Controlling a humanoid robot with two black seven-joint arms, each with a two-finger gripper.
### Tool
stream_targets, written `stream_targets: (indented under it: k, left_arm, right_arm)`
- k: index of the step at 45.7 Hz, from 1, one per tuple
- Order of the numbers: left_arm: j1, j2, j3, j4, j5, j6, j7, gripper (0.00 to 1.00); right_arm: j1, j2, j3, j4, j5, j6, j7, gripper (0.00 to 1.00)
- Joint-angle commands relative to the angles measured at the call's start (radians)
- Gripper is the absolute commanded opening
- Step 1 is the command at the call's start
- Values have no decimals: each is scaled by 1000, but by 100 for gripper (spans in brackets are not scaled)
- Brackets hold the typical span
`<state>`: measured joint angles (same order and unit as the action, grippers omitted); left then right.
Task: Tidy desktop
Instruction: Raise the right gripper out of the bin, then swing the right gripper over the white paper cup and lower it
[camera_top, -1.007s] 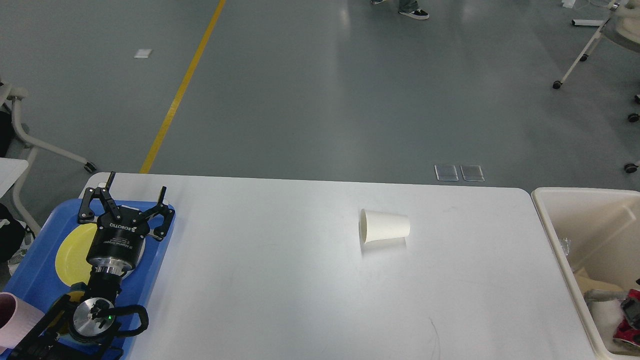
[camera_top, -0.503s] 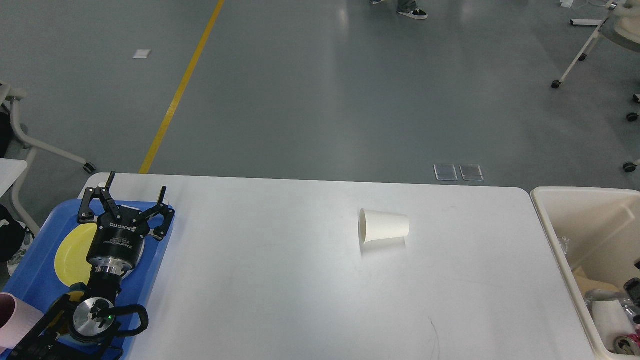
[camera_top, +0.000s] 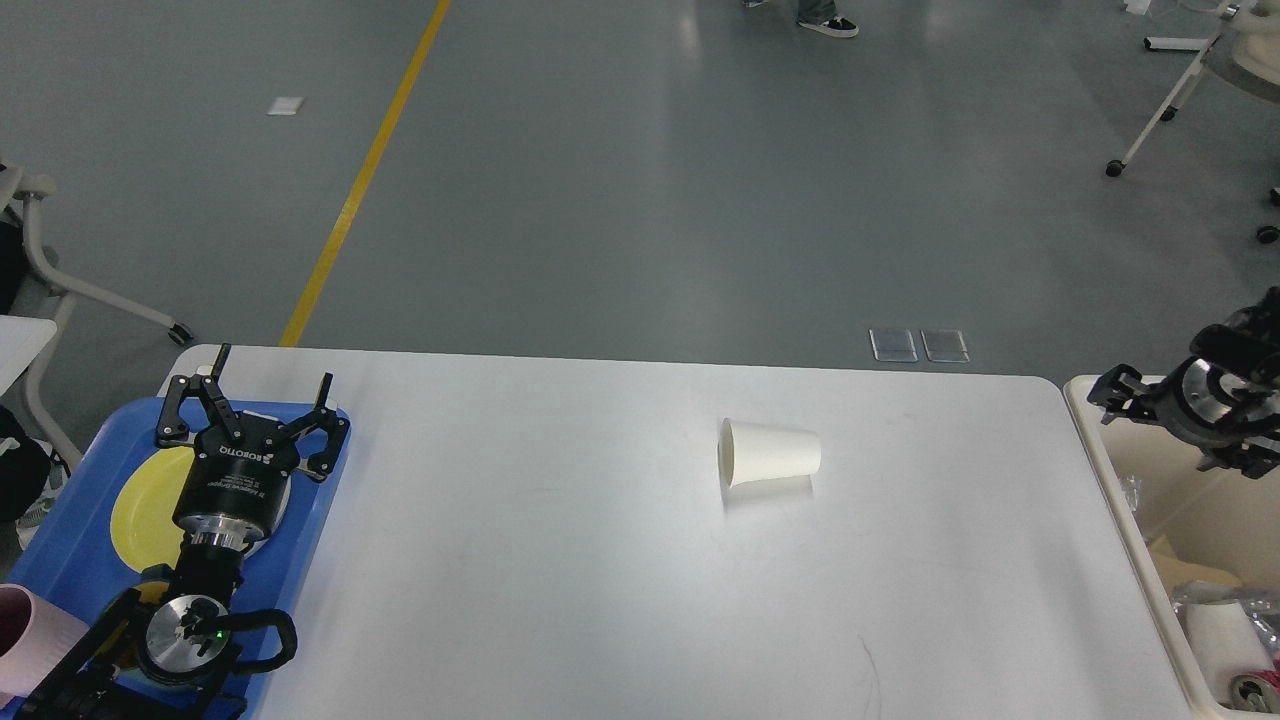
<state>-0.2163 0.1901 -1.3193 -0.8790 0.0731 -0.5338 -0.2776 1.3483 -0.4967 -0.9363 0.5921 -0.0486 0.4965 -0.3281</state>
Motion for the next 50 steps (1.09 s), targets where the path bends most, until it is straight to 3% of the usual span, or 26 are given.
stream_targets:
  k: [1, 9, 20, 24, 32, 50]
  left_arm:
    - [0, 0, -1, 0, 1, 0, 0, 96]
    - [0, 0, -1, 0, -1, 0, 0, 96]
    - [0, -1, 0, 0, 1, 0, -2, 96]
    - [0, 0, 0, 0, -1, 0, -2, 96]
    - [2, 0, 0, 0, 1, 0, -2, 96]
    - [0, 0, 0, 0, -1, 0, -2, 96]
  right_arm:
    - [262, 61, -119, 196, -10, 157, -12, 100]
    - [563, 92, -168, 472, -7, 280, -12, 100]
    - [945, 44, -225, 851, 21, 454, -9, 100]
    - [1060, 37, -249, 936, 84, 463, -9, 100]
    - [1128, 26, -308, 966, 170, 463, -5, 100]
    - [1125, 29, -311, 959, 283, 350, -5, 98]
